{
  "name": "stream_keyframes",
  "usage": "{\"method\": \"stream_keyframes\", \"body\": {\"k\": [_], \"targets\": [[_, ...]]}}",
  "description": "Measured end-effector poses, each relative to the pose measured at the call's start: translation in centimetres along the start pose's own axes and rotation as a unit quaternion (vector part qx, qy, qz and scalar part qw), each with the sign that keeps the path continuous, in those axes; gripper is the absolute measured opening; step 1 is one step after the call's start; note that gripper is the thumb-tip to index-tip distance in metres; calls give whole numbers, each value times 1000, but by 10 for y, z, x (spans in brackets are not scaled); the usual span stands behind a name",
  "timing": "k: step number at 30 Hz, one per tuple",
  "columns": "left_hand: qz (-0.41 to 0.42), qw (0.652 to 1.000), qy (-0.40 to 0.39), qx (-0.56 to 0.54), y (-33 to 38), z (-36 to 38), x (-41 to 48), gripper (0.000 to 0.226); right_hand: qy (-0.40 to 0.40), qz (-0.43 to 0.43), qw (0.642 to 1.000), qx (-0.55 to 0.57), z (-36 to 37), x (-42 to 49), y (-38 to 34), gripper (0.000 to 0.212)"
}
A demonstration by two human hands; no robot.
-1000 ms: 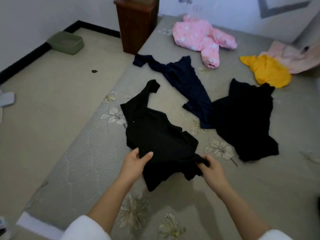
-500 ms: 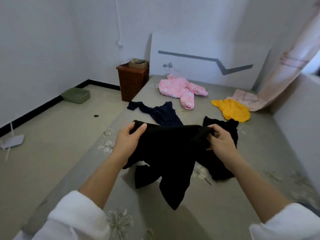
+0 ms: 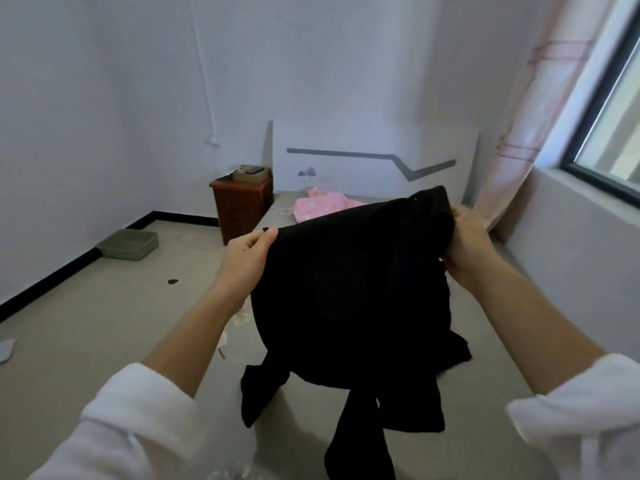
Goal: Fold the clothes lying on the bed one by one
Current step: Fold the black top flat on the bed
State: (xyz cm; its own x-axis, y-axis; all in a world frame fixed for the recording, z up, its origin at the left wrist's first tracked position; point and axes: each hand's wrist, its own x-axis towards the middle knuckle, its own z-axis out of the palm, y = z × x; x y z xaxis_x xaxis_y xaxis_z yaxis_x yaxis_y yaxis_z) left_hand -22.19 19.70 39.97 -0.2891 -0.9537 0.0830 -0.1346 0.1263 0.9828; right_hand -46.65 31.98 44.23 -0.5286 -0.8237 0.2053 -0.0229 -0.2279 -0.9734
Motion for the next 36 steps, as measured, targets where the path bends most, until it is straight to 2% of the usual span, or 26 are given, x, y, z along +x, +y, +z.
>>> {"method": "stream_keyframes", "body": {"k": [4,6,7,9,11,14,18,21,22,24,27,29,30,32,34,36], "targets": [[-38,989,-140,-9,19,-1,7,36,3,27,995,95,-16,14,-17,18],[-62,980,-181,-54,26,-1,13,31,50,58,984,159,-25,20,-18,21],[-65,976,-193,-81,29,1,15,29,80,67,982,157,-29,21,-15,20],[-78,967,-203,-134,36,8,18,34,123,74,987,79,-27,16,-6,16],[-88,964,-211,-133,40,20,21,39,113,91,989,-2,-16,4,10,19],[-104,964,-223,-101,46,41,19,39,-1,154,985,-72,2,-21,39,20],[-105,967,-211,-96,46,57,19,39,-203,228,943,-130,14,-42,73,18],[-108,959,-223,-139,53,61,19,34,-259,236,929,-124,30,-48,85,30],[-108,956,-225,-157,56,61,19,30,-249,228,932,-132,40,-50,88,37],[-98,954,-219,-181,58,59,22,26,-200,184,949,-159,59,-49,94,38],[-87,951,-217,-201,55,48,26,38,-114,160,967,-161,76,-36,102,36],[-76,950,-230,-197,50,36,29,46,-104,190,970,-108,79,-27,97,32],[-64,953,-228,-187,48,29,31,42,-103,198,973,-65,79,-22,89,28],[-46,965,-211,-151,42,15,33,35,-79,177,981,11,77,-11,68,16],[-66,970,-201,-116,27,6,33,42,-45,137,989,44,71,5,47,11],[-96,966,-227,-82,5,3,24,49,-32,124,989,73,67,17,31,12]]}}
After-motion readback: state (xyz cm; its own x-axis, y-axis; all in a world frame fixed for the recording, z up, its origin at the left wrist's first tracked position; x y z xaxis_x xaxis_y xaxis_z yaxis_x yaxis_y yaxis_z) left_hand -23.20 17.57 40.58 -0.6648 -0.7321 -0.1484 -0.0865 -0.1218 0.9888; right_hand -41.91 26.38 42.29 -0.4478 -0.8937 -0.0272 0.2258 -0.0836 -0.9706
